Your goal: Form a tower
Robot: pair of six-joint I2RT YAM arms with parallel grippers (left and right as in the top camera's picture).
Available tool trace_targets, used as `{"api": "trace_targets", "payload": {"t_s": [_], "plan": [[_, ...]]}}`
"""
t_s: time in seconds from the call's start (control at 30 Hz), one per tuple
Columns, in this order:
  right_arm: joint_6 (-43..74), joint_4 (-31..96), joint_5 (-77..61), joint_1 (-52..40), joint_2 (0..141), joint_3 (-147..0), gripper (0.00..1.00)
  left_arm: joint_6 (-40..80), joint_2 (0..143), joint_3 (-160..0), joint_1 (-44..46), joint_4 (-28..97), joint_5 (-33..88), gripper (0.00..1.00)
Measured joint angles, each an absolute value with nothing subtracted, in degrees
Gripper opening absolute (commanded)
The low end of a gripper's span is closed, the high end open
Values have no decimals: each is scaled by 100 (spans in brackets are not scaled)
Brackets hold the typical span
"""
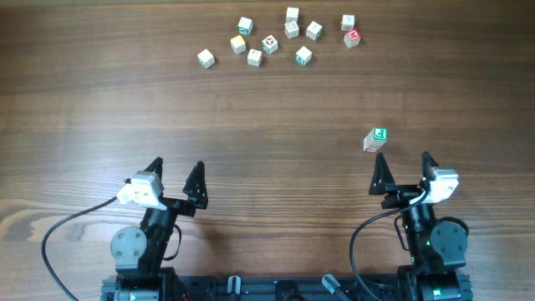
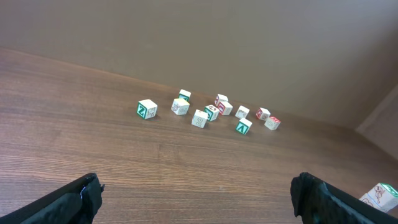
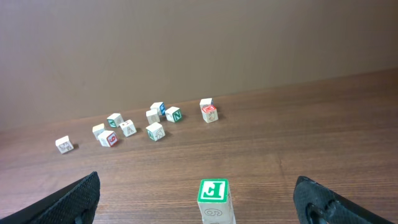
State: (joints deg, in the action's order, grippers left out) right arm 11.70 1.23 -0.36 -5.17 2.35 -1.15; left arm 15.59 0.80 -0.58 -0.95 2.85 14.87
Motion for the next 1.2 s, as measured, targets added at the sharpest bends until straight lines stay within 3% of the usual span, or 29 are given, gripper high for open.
{"api": "trace_targets", "payload": {"t_s": [0.3, 0.37, 0.77, 1.2], "plan": [[1168, 123, -36, -517, 235, -115, 100, 1531, 287, -60, -95, 388, 399, 100], [1168, 123, -36, -517, 235, -115, 100, 1059, 357, -60, -95, 392, 318, 100], [1170, 123, -36, -517, 235, -115, 100, 123, 360, -60, -95, 390, 281, 100], [1142, 113, 178, -517, 235, -115, 100, -19, 360, -60, -89, 392, 281, 100]]}}
